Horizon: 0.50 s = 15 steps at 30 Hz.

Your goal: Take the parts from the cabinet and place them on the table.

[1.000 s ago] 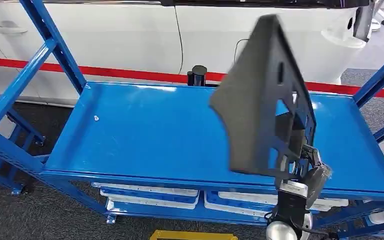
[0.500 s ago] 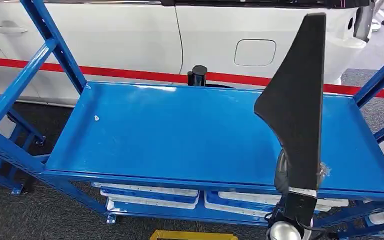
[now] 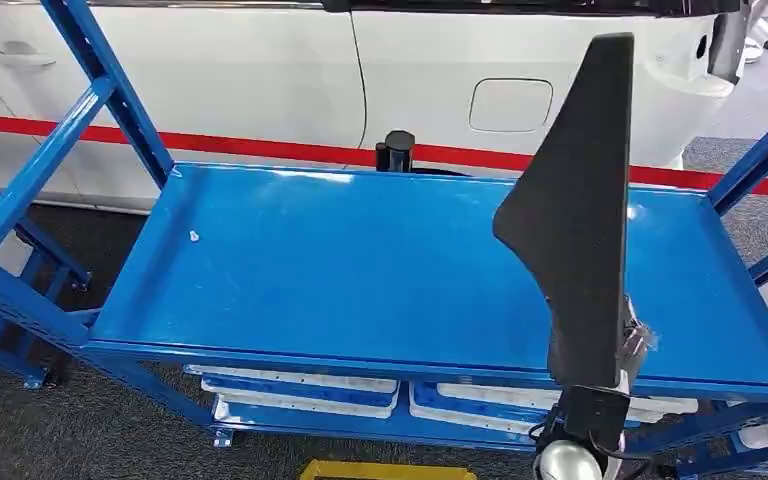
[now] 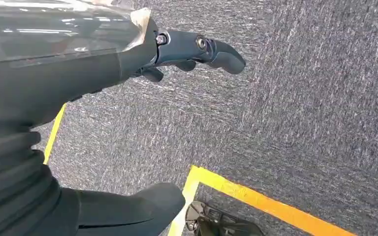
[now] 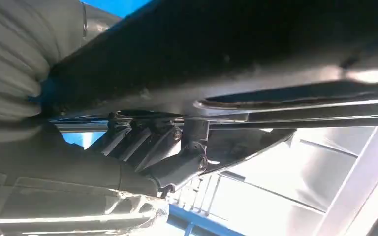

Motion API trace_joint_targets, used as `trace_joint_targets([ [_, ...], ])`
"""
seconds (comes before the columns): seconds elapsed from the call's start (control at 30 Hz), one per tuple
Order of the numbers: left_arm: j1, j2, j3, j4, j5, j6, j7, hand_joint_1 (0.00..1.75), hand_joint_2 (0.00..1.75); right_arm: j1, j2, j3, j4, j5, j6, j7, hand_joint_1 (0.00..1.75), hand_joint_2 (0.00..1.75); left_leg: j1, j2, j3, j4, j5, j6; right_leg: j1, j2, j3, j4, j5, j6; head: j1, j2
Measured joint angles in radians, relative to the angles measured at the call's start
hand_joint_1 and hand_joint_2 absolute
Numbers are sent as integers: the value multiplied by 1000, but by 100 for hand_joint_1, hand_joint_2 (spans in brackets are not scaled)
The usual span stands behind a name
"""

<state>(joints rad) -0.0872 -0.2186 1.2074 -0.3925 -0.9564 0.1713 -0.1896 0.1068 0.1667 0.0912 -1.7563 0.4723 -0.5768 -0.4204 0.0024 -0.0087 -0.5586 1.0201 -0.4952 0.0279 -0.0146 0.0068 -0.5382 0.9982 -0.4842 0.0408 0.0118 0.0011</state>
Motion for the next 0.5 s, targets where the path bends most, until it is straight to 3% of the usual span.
trace_joint_targets([
  [0.13,-2,3,0,0,10,-4,-27,0,175,-11,2,0,1,-15,-13,-36,175,175,-6,0,2,-8,6,15,-5,0,1,-3,4,14,0,0],
  [0.17,-3,4,0,0,12,-10,-29,0,175,-15,2,0,0,-14,-14,-36,175,175,5,4,15,-20,15,24,-10,0,-10,9,-5,14,0,0],
  [0.2,-5,6,0,0,17,-13,-31,0,175,-20,2,-1,0,-13,-15,-36,175,175,4,6,18,-23,18,30,-9,-1,-23,43,-26,12,2,0],
  [0.27,-6,9,0,0,18,-18,-31,0,175,-26,2,-1,0,-10,-15,-36,175,175,5,7,15,-23,19,30,-8,-1,-94,191,-88,3,4,0],
  [0.3,-6,8,0,0,18,-18,-25,0,175,-24,1,-1,2,-3,-15,-29,175,175,5,7,14,-22,19,30,-8,-1,-135,275,-115,3,3,0],
  [0.33,-6,8,1,0,18,-15,-9,0,175,-23,-1,-1,5,8,-12,-18,175,175,5,7,14,-22,19,30,-8,-1,-160,324,-122,9,4,0],
  [0.37,-3,4,2,0,18,-11,-2,0,175,-23,-2,-2,11,14,-10,-11,175,175,6,6,15,-22,19,28,-11,-2,-158,314,-111,17,3,0],
  [0.4,-1,1,2,1,20,-9,-2,0,175,-24,-3,-2,15,17,-10,-11,175,175,8,5,16,-21,19,27,-15,-2,-131,256,-80,29,4,0],
  [0.47,1,-7,3,2,22,-7,0,0,175,-27,-4,-2,22,19,-9,-13,175,175,13,1,18,-15,14,15,-25,-5,-49,78,-5,52,4,0],
  [0.5,1,-6,5,2,30,-7,-14,0,175,-32,-4,-2,29,6,-10,-27,175,175,9,0,13,-10,11,4,-26,-5,-29,29,-4,50,5,0],
])
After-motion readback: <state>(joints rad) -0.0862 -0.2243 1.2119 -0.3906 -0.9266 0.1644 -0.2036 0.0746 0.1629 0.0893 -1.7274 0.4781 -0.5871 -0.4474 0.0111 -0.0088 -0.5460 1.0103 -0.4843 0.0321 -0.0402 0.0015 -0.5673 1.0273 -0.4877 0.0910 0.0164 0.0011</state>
